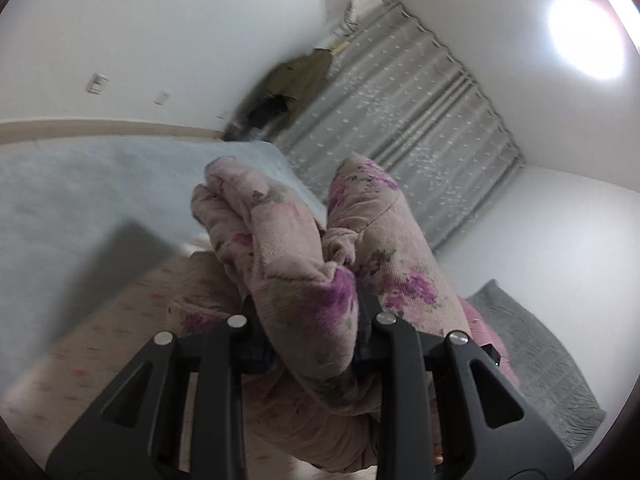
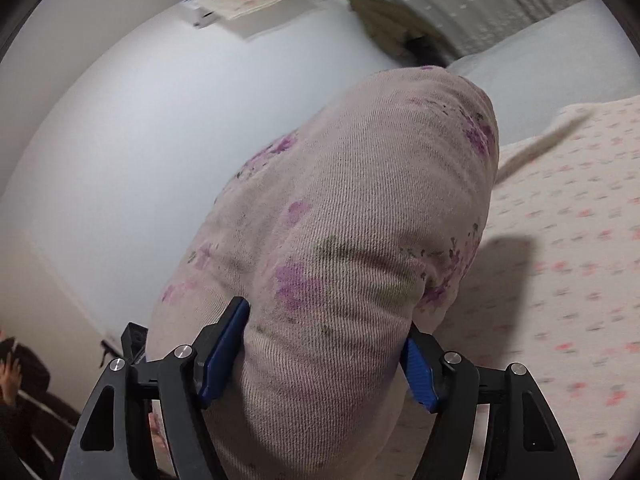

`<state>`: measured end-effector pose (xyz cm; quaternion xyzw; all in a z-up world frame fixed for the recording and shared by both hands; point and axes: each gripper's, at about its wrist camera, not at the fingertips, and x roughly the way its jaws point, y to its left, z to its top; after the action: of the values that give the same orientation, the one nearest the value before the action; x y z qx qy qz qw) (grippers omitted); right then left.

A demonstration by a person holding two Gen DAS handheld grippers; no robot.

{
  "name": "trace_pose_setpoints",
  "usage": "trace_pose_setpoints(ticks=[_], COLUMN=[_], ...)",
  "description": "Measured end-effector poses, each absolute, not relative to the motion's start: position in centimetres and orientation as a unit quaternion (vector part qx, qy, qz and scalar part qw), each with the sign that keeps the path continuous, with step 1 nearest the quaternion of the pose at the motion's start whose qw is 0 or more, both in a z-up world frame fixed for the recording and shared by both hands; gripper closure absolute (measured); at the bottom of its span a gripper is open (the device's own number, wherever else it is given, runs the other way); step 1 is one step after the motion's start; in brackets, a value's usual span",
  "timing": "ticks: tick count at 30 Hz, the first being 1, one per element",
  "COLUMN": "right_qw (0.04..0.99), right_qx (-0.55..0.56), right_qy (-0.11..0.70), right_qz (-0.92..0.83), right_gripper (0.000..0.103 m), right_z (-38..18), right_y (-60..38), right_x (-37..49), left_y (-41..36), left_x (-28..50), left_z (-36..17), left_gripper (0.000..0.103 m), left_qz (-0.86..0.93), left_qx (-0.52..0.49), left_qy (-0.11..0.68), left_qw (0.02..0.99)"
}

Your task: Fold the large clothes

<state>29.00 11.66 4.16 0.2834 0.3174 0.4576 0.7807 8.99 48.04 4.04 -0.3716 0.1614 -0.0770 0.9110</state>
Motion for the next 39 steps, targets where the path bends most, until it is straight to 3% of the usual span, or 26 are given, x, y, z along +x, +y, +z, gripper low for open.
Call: trace_pose_setpoints(ticks=[4,5,7,14,18,24,26,29,33,39], right_qw=[0.741,0.735,0.748,0.774,0.807,0.832,0.843,0.855,0.874,0.884], right_qx=[0.269,0.257,0.283,0.227,0.179,0.088,0.05,-0.004,-0.055,-0.06], right_qy=[0.423,0.463,0.434,0.457,0.424,0.391,0.371,0.344,0.309,0.302], right_qz=[0.448,0.424,0.415,0.375,0.37,0.384,0.386,0.388,0.37,0.351], right_gripper=[0.031,0.025,0.022,0.017,0.017,0.017,0.017,0.015,0.013,0.01], right_z=[-2.6,-5.2,-6.0,-1.5,0.9,2.3,3.1,4.4,5.2,7.0], right_y=[18.6,20.2,20.2,18.9,16.9,17.6,17.9,18.1,16.7,13.0], right_x=[29.8,30.0,29.4,27.7,25.0,20.0,16.3,12.2,8.4,5.2], left_y=[53.9,55.2,57.0,57.8,57.4,50.0,46.7,40.9,35.9,30.6], left_x=[8.9,9.4,8.8,8.2,6.7,4.2,2.6,-0.2,-2.5,-5.7], left_z=[-2.5,-5.0,-7.5,-2.6,0.2,4.5,5.3,6.0,6.4,6.2], left_gripper=[0.067,0.064,0.059,0.037,0.036,0.035,0.023,0.017,0.01,0.009], left_qz=[0.03,0.055,0.019,0.053,0.086,0.195,0.209,0.237,0.259,0.266], left_qx=[-0.375,-0.387,-0.437,-0.414,-0.393,-0.247,-0.197,-0.138,-0.09,-0.048], left_qy=[0.267,0.308,0.29,0.289,0.271,0.3,0.301,0.287,0.29,0.303], left_qw=[0.887,0.867,0.851,0.862,0.874,0.901,0.909,0.918,0.917,0.914])
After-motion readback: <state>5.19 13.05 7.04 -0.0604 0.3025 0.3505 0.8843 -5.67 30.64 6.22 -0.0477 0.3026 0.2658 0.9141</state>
